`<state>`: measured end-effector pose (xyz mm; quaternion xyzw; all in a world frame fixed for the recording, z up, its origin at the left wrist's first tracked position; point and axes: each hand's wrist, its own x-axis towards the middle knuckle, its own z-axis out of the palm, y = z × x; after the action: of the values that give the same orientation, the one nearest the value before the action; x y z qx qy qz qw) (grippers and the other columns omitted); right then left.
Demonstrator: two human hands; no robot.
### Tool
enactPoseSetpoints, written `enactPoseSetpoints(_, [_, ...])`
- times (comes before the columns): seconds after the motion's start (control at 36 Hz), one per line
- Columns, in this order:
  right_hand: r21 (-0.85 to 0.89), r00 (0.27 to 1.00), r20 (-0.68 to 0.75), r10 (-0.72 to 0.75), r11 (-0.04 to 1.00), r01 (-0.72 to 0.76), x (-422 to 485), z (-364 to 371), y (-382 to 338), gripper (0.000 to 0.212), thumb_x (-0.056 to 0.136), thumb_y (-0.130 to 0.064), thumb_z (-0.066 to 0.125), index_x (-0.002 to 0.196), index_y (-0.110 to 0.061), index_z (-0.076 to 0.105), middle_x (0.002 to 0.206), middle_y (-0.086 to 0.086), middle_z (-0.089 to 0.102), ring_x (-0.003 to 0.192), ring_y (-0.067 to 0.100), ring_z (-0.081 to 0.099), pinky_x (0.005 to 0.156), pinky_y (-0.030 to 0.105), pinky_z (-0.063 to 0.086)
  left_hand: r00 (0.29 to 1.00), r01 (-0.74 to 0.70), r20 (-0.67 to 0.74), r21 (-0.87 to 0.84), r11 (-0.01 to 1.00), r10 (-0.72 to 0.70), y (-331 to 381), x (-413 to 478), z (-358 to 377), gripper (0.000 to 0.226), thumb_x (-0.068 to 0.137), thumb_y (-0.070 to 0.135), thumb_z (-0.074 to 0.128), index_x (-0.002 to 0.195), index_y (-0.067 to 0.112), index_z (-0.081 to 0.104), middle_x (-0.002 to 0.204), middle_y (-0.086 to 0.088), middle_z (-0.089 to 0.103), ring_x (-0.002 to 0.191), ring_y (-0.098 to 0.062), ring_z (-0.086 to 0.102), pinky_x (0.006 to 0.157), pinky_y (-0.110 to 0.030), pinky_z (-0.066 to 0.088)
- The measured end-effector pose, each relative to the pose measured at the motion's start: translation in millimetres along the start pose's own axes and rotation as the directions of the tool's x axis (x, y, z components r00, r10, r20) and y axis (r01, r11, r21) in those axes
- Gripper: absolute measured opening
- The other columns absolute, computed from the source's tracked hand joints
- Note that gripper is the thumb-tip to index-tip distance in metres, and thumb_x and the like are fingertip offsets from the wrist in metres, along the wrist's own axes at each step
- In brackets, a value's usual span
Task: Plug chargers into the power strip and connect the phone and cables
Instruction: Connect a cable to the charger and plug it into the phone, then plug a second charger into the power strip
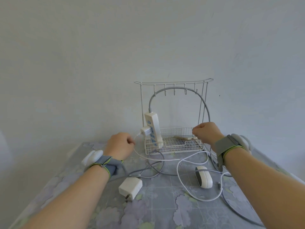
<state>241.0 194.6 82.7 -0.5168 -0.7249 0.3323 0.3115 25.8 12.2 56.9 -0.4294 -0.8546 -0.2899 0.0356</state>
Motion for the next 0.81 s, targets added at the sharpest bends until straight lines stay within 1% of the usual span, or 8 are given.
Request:
enactPoseSetpoints(0.11, [-0.034,0.997,-0.051,-0.060,0.998,0.058,-14.4,9.6,-12.2,0.022,0.084,-0.013,0.053,0.088,-0.007,0.074,0.087,0.014,0.074,0.080,0.029,0.066,0.076,0.037,0.058,0.999,0.040,-0.001,-0.017,0.999,-0.040,-21.2,-10.5,-10.4,0.013,0.078,0.013,0.060,0.076,0.024,0.066,0.080,-0.001,0.069,0.090,-0.026,0.065,0.075,-0.027,0.046])
enactPoseSetpoints(0.19, [-0.015,0.995,0.051,-0.088,0.996,0.089,-22.8,22.6,-20.5,0.018,0.083,-0.014,0.056,0.080,-0.011,0.074,0.083,0.011,0.074,0.077,0.028,0.067,0.076,0.038,0.059,0.998,0.054,0.029,-0.046,0.997,-0.053,-27.6,-16.7,-10.3,0.014,0.071,0.022,0.067,0.062,0.023,0.057,0.062,0.008,0.059,0.073,-0.023,0.063,0.068,-0.027,0.047])
enactPoseSetpoints(0.31, [0.086,0.981,0.183,-0.067,0.995,0.051,-35.0,40.3,-31.8,0.019,0.084,-0.007,0.056,0.085,0.000,0.073,0.080,0.016,0.073,0.065,0.023,0.062,0.071,0.037,0.060,0.961,0.064,0.276,-0.103,0.993,-0.034,-22.6,-29.0,-11.6,0.020,0.073,0.025,0.068,0.058,0.016,0.061,0.046,0.004,0.060,0.039,-0.009,0.052,0.051,-0.021,0.048])
enactPoseSetpoints(0.36, [0.113,0.967,0.248,-0.064,0.993,0.037,-42.3,48.6,-35.8,0.019,0.086,-0.004,0.054,0.092,0.004,0.071,0.075,0.014,0.068,0.059,0.019,0.058,0.062,0.030,0.055,0.909,0.028,0.418,-0.081,0.996,0.009,-17.0,-37.0,-15.2,0.016,0.075,0.024,0.068,0.063,0.014,0.068,0.047,0.005,0.061,0.037,-0.004,0.050,0.045,-0.014,0.043])
enactPoseSetpoints(0.42, [0.127,0.955,0.291,-0.061,0.992,0.025,-47.2,52.1,-38.0,0.019,0.088,-0.003,0.054,0.097,0.006,0.069,0.070,0.011,0.065,0.055,0.016,0.056,0.056,0.027,0.052,0.842,0.010,0.538,-0.060,0.998,0.024,-11.3,-39.9,-16.2,0.005,0.073,0.019,0.071,0.074,0.015,0.075,0.053,0.006,0.062,0.046,-0.005,0.053,0.043,-0.011,0.039])
enactPoseSetpoints(0.53, [0.141,0.939,0.338,-0.061,0.990,0.013,-54.1,56.6,-38.1,0.019,0.089,-0.004,0.056,0.099,0.007,0.068,0.068,0.008,0.064,0.054,0.015,0.056,0.052,0.024,0.050,0.730,-0.062,0.683,0.030,0.998,0.025,-9.1,-43.4,-18.0,0.033,0.068,0.004,0.070,0.091,0.027,0.076,0.086,0.003,0.061,0.078,-0.017,0.055,0.060,-0.024,0.044])
enactPoseSetpoints(0.69, [0.140,0.933,0.354,-0.061,0.990,0.012,-56.0,56.9,-32.8,0.018,0.088,-0.004,0.056,0.097,0.005,0.069,0.069,0.008,0.066,0.055,0.015,0.058,0.054,0.025,0.051,0.685,-0.208,0.727,0.146,0.967,0.037,-7.5,-48.6,-9.0,0.067,0.076,-0.002,0.067,0.130,0.035,0.056,0.127,-0.001,0.053,0.106,-0.022,0.055,0.070,-0.025,0.042])
enactPoseSetpoints(0.81, [0.132,0.932,0.360,-0.052,0.991,0.005,-55.9,52.9,-31.1,0.017,0.088,-0.006,0.058,0.096,0.003,0.069,0.071,0.008,0.068,0.056,0.015,0.059,0.057,0.026,0.052,0.702,-0.247,0.711,0.195,0.949,0.036,-14.4,-54.1,5.6,0.075,0.069,0.011,0.080,0.135,0.032,0.050,0.136,0.004,0.051,0.123,-0.016,0.050,0.100,-0.027,0.039])
